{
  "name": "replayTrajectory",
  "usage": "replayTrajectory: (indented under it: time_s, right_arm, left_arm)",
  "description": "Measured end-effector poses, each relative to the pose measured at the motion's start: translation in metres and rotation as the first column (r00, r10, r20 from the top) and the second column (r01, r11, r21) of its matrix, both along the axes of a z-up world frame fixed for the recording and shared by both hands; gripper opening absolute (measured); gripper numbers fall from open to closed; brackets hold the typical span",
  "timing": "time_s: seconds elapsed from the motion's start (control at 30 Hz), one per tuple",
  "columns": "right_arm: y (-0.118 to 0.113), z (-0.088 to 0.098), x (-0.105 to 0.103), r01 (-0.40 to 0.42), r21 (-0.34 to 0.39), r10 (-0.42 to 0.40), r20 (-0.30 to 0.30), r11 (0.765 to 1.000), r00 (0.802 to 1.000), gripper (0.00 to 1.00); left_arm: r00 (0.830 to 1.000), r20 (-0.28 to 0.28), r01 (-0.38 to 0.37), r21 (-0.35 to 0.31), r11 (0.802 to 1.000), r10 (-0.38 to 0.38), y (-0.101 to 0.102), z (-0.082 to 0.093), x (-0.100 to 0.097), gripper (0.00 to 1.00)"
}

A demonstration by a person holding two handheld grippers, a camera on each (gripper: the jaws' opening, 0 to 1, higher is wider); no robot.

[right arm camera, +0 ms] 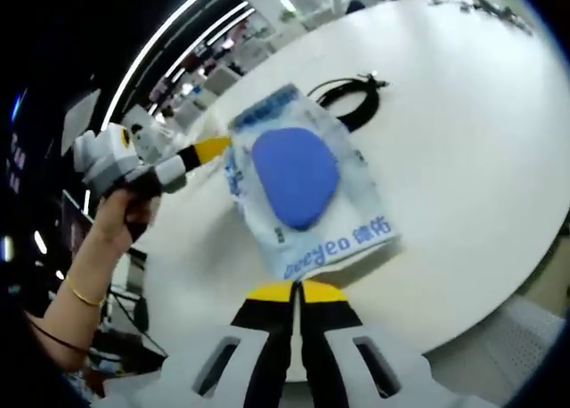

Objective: Arrange the tabletop items into an orderly group along one side of the table until the central work area is clear of visible clutter.

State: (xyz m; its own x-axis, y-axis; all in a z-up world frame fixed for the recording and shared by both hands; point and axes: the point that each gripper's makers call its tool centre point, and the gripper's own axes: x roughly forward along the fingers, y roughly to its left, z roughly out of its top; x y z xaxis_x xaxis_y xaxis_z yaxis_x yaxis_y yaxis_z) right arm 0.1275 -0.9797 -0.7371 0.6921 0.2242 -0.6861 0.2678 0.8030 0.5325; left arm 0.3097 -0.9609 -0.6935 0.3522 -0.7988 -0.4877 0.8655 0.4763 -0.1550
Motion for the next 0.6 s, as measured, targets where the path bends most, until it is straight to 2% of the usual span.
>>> replayTrajectory:
  time_s: [0.27, 0.6]
  right_arm:
    - [-0.013, 0.007, -0.002, -0.002, -0.055, 0.004, 0.025, 0.998, 1.0, 0.0]
    - [-0.03, 0.022, -0.004, -0.025, -0.177, 0.039, 0.074, 0.984, 0.996, 0.0]
  left_arm:
    - [1.0, 0.01, -0.006, -0.027, 1.0, 0.006, 0.004, 0.009, -0.007, 0.0]
    - [0.999, 0.019, -0.049, -0.084, 0.995, 0.051, 0.014, 0.026, -0.018, 0.0]
